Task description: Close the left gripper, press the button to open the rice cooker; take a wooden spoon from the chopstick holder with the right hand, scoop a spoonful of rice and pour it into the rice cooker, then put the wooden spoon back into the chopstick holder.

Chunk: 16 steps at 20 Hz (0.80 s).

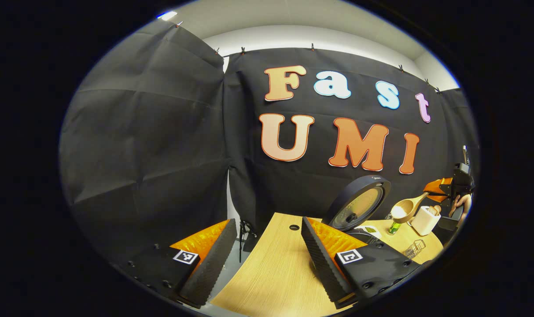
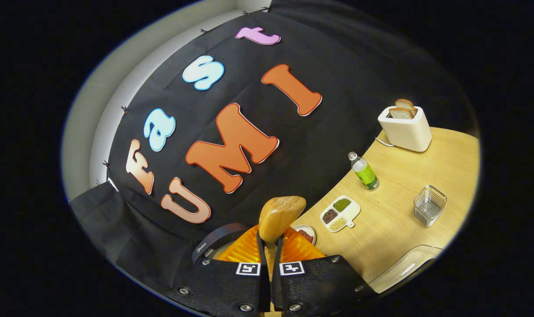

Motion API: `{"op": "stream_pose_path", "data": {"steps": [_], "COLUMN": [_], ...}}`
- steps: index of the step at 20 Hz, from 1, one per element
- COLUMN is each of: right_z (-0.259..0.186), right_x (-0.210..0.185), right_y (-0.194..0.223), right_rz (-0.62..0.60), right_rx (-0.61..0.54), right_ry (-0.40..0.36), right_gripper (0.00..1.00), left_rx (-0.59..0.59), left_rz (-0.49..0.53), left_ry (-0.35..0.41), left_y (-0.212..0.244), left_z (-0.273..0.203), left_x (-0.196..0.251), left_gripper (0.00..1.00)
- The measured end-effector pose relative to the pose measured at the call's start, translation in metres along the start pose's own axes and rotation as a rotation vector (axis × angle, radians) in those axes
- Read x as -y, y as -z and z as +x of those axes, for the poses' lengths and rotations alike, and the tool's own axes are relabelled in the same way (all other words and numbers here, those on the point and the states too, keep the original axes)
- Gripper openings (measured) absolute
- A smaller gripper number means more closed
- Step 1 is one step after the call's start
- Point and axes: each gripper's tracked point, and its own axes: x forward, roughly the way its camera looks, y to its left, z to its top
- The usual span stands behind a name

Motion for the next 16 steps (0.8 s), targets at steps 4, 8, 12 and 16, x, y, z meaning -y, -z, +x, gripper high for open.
{"op": "stream_pose_path", "data": {"steps": [4,8,12,16], "right_z": [0.003,0.004,0.003,-0.001], "right_x": [-0.009,-0.022,-0.041,-0.056], "right_y": [-0.002,-0.002,-0.007,-0.01], "right_rz": [-0.07,-0.154,-0.278,-0.35], "right_rx": [0.02,0.034,0.066,0.097], "right_ry": [-0.019,-0.045,-0.078,-0.104], "right_gripper": [0.02,0.02,0.02,0.02], "left_rx": [0.002,0.002,0.001,0.0], "left_rz": [0.011,0.005,0.002,0.005], "left_ry": [-0.012,0.001,0.002,-0.005], "left_y": [-0.002,-0.001,0.0,0.001], "left_z": [0.002,0.005,0.007,0.007], "left_x": [-0.004,0.002,0.002,0.0], "left_gripper": [0.99,0.97,0.97,0.97]}}
